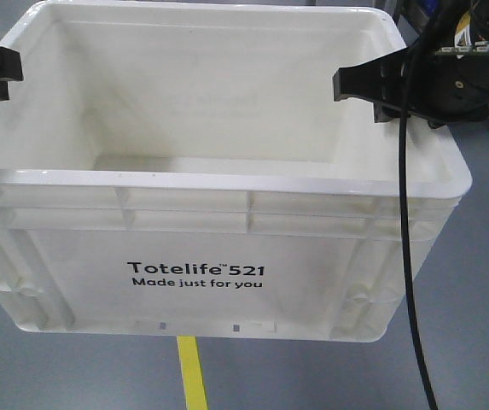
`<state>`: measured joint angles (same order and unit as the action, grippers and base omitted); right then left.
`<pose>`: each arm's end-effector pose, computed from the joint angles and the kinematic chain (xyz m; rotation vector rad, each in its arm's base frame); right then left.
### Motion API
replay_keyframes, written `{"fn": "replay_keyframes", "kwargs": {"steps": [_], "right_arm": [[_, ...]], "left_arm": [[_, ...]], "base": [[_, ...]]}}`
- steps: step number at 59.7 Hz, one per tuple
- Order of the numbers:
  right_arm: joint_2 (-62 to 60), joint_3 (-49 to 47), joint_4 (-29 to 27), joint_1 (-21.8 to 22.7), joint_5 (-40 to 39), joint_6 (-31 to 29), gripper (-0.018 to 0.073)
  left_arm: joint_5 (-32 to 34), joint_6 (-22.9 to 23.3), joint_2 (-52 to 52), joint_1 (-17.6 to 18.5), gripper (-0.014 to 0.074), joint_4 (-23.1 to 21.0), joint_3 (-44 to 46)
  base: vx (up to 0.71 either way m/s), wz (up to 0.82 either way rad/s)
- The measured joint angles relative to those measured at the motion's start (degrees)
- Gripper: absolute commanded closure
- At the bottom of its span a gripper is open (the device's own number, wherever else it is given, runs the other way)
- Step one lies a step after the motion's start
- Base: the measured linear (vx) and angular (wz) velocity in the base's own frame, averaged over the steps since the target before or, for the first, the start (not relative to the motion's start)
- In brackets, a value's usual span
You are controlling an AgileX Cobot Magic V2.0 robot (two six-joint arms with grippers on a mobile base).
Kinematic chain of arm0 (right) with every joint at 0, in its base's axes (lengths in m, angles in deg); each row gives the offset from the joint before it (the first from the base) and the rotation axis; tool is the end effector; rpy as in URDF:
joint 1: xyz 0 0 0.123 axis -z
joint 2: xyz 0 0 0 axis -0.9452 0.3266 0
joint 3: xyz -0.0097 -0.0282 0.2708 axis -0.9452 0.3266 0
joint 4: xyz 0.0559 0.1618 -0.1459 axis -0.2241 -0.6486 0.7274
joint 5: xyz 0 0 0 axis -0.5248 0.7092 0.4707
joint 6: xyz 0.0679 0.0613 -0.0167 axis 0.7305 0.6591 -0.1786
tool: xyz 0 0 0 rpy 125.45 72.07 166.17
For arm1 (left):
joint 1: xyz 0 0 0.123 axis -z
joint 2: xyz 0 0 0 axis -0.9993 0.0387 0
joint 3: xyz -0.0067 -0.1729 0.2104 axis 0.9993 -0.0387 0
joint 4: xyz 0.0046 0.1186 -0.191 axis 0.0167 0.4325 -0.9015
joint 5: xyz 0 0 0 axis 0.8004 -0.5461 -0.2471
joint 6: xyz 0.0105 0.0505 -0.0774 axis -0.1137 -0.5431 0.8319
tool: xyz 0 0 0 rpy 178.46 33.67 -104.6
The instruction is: Place moving items into box and shelve
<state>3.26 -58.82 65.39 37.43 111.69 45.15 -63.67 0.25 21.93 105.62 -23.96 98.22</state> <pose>0.2261 0.1108 0.3803 -0.1051 2.4793 -0.0517 0.1949 -0.0477 0.3914 -0.0822 2.2947 -0.1470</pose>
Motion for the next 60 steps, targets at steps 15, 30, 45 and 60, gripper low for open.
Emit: {"fn": "replay_keyframes", "kwargs": {"steps": [15,30,45,60], "right_arm": [[0.0,0.0,0.0,0.0,0.0,0.0,0.0423],[0.0,0.0,0.0,0.0,-0.2,0.0,0.0423],[0.1,0.0,0.0,0.0,-0.3,0.0,0.0423],[0.1,0.0,0.1,0.0,-0.3,0.0,0.0423]], "left_arm": [[0.0,0.0,0.0,0.0,0.0438,0.1,0.0],[0.0,0.0,0.0,0.0,0.0438,0.2,0.0],[0.0,0.0,0.0,0.0,0.0438,0.3,0.0],[0.1,0.0,0.0,0.0,0.0438,0.3,0.0]], "base": [[0.42,-0.28],[0.4,-0.34],[0.37,-0.47],[0.32,-0.65]]}}
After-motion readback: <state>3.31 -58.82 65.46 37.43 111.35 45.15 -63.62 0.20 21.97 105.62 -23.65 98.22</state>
